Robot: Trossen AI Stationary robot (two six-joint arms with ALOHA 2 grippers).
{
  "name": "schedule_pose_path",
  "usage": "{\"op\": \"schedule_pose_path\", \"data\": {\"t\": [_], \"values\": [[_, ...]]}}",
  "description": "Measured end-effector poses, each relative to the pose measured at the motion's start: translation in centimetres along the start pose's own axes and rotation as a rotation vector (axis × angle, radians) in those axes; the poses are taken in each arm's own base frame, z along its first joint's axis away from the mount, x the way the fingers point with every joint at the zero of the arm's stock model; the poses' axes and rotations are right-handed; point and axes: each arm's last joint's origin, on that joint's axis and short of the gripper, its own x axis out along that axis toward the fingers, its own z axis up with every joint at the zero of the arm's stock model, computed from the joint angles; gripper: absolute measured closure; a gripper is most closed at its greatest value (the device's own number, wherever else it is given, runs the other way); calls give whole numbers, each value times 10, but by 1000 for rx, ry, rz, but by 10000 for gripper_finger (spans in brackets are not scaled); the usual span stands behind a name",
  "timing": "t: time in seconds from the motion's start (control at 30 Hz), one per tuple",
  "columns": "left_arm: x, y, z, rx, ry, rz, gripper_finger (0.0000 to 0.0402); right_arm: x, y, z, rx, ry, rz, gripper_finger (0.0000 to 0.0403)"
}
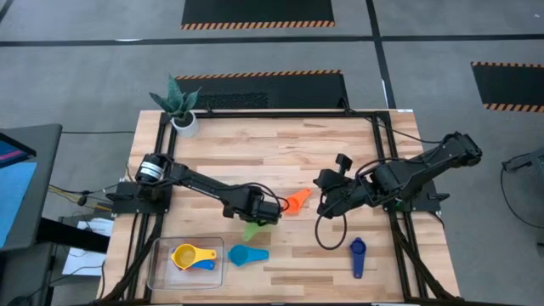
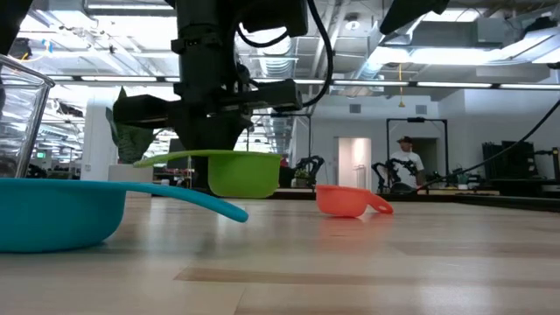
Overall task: Nest measuring cups in basket
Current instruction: Stack the green measuring cup on top of the yellow measuring cup in the transparent bin
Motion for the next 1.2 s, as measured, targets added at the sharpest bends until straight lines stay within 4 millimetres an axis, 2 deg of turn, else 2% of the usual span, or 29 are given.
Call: {"op": "schedule_pose_path", "data": {"t": [0.4,0.57,0.9,1.1,1.2], "values": [[0,0,-4,27,-5,-1,296,0,0,0,-1,0,-1,378],[-2,-1,-3,76,0,-2,269,0,0,0,-1,0,-1,380],[-25,-16,-3,248,56,-75,260,0,0,0,-1,0,-1,380],[-49,-11,-2,333,77,44,260,0,0,0,-2,1,-1,378],[-55,-2,-4,396,69,144,260,0,0,0,-4,3,-2,380]]}}
